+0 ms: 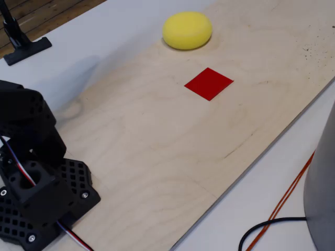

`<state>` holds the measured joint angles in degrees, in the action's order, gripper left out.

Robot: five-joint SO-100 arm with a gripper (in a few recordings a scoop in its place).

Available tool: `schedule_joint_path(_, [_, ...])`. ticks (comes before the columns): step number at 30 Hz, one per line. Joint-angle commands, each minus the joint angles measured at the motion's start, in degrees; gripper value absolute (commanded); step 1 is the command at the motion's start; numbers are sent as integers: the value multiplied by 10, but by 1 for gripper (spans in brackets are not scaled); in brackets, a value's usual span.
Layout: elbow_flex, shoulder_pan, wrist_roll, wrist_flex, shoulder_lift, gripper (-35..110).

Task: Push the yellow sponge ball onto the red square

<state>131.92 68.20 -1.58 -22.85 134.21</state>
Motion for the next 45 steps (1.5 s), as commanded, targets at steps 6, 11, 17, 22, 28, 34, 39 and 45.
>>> schedule_joint_path(6, [-134, 25, 5, 38, -174, 0])
schedule_joint_path(11, [-215, 31, 6, 57, -276, 0])
schedule_joint_path(17, [-288, 35, 11, 101, -388, 0])
schedule_joint_path(22, [-389, 45, 20, 105, -494, 0])
schedule_joint_path(28, [-476, 52, 28, 107, -586, 0])
schedule_joint_path(34, [-551, 59, 32, 113, -671, 0])
schedule_joint_path(39, [-606, 64, 33, 121, -733, 0])
schedule_joint_path(45, [-651, 70, 33, 146, -793, 0])
